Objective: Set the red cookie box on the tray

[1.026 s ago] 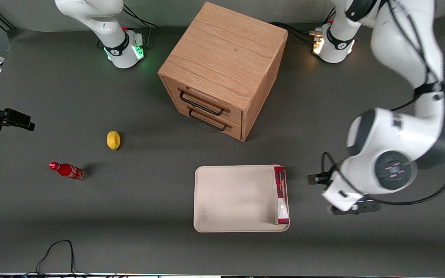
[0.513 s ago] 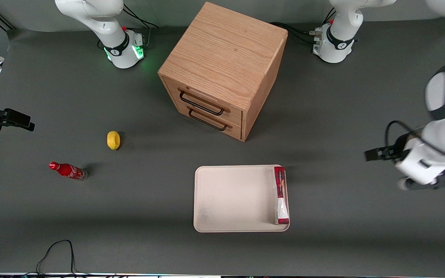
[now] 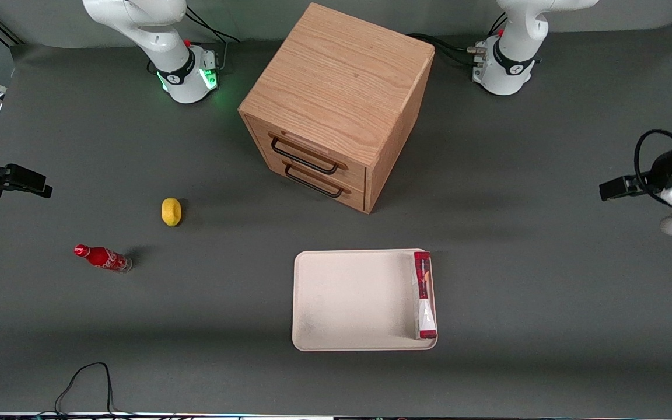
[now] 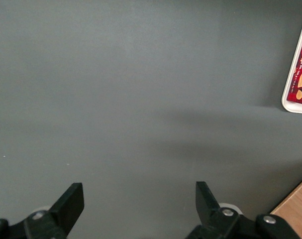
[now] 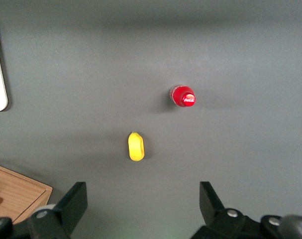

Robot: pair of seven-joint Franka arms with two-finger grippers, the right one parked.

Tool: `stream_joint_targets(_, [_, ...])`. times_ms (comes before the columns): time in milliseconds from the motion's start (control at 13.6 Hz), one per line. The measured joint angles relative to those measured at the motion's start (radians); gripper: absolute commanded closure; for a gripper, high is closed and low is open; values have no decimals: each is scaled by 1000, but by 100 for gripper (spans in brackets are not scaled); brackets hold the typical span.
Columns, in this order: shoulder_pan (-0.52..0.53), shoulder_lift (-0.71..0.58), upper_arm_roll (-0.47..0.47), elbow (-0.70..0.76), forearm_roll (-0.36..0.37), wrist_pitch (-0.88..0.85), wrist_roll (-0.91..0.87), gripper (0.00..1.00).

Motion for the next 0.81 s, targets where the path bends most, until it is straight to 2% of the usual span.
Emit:
stream_joint_targets(220, [1,-59,28,-76,0,26,1,0])
stream_joint_targets(586, [23,-59,38,-20,-2,-49,23,0])
stream_joint_targets(806, [64,-57,-2,7,-26,-78,56,0])
